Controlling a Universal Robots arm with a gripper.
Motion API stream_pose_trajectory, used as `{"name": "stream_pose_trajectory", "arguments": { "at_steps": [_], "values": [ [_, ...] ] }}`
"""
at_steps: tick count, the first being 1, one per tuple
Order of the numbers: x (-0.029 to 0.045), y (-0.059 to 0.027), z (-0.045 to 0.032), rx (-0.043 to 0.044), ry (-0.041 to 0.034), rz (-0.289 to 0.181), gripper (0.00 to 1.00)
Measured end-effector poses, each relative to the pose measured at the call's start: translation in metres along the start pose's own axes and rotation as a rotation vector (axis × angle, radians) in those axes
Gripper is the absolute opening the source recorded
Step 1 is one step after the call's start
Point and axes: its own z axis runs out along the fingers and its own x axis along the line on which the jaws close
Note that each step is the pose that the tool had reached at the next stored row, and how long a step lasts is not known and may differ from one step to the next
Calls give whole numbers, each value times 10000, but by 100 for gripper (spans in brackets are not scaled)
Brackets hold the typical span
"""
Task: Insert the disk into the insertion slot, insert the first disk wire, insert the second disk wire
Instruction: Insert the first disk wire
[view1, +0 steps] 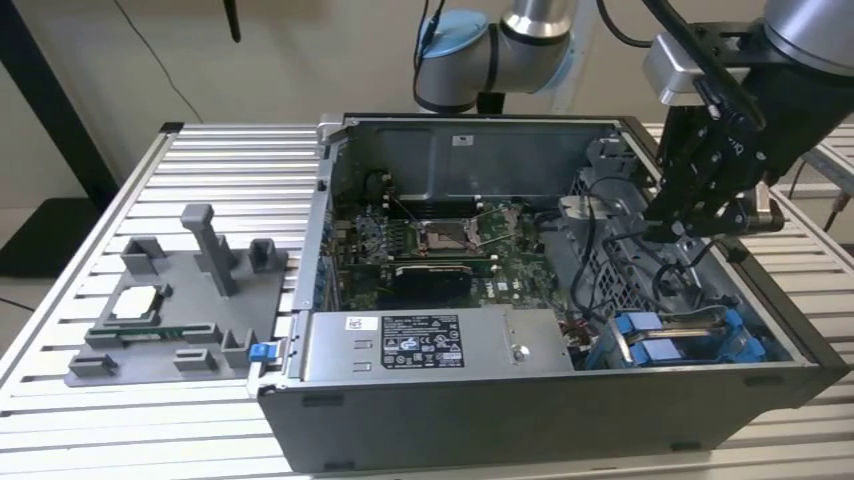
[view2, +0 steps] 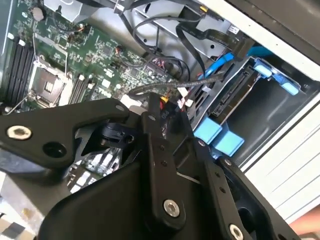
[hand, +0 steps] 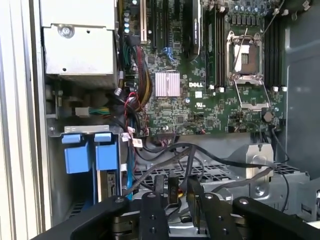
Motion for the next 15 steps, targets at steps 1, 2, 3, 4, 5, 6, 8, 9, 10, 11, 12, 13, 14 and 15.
{"name": "stream_pose_trajectory", "arguments": {
  "at_steps": [1,2,3,4,5,6,8,9,10,11,12,13,14,15],
  "values": [
    [1,0,5,2,-39,17,0],
    [2,-1,8,4,-66,35,0],
    [2,-1,11,5,-93,47,0],
    [2,-2,12,5,-110,50,0],
    [2,-3,12,6,-110,51,0],
    [2,-4,12,5,-110,51,0],
    [3,-4,12,4,-110,51,0],
    [3,-4,12,0,-107,52,0],
    [3,-4,12,-5,-98,53,0],
    [3,-5,14,-5,-85,53,0],
    [4,-5,14,-5,-76,54,0],
    [4,-4,13,-5,-75,54,0],
    [3,-5,12,-5,-72,54,0],
    [3,-5,12,-5,-71,53,0]
  ]
}}
